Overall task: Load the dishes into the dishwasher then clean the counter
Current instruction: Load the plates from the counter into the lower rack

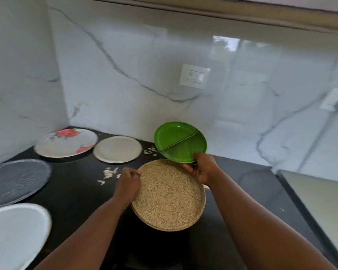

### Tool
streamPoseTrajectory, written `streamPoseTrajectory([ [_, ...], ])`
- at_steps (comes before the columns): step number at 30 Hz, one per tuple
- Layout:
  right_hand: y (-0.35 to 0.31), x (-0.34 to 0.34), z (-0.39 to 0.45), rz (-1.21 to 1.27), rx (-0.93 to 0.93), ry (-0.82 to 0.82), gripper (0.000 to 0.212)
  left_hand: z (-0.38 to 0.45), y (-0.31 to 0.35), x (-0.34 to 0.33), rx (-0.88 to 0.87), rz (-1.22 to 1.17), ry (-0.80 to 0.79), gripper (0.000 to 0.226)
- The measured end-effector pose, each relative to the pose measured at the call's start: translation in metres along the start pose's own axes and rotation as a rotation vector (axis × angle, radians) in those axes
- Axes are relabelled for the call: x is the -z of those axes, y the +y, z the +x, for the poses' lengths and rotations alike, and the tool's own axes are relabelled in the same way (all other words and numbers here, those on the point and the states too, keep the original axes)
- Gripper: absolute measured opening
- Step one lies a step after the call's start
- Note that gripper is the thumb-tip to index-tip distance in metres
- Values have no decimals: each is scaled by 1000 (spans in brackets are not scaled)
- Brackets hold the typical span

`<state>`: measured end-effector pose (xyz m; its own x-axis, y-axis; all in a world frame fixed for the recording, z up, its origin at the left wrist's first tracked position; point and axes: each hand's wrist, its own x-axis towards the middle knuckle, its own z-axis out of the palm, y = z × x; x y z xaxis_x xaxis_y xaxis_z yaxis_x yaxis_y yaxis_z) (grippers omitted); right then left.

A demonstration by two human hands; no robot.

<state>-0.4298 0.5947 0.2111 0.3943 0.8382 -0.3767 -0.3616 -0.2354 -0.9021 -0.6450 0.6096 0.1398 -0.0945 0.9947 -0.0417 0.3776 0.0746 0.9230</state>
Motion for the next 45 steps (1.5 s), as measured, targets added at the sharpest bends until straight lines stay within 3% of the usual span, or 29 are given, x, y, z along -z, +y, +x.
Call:
streamPoseTrajectory([
  [11, 11, 301, -127, 95, 94, 319, 24, -174, 72, -169, -176, 17, -333, 10],
  [16, 36, 445, -231, 126, 111, 466, 27, -303, 81, -263, -145, -12, -491, 13],
  [21, 64, 563, -336, 198, 124, 688, 24, -406, 88, -340, -225, 71, -723, 12],
  [23, 78, 601, -374, 247, 115, 778, 24, -436, 89, -367, -274, 89, -820, 26],
  [26, 102, 647, -420, 280, 83, 913, 25, -476, 89, -401, -336, 168, -929, 47],
  [32, 160, 710, -461, 268, -53, 1158, 22, -531, 72, -460, -469, 436, -1129, 34],
  [35, 185, 733, -455, 61, -242, 1294, 26, -538, 52, -496, -488, 541, -1206, 34],
  [38, 210, 748, -439, -176, -429, 1331, 31, -536, 31, -530, -410, 594, -1281, 27],
  [45, 261, 764, -379, -345, -681, 1331, 34, -535, -20, -608, -177, 613, -1375, 23],
])
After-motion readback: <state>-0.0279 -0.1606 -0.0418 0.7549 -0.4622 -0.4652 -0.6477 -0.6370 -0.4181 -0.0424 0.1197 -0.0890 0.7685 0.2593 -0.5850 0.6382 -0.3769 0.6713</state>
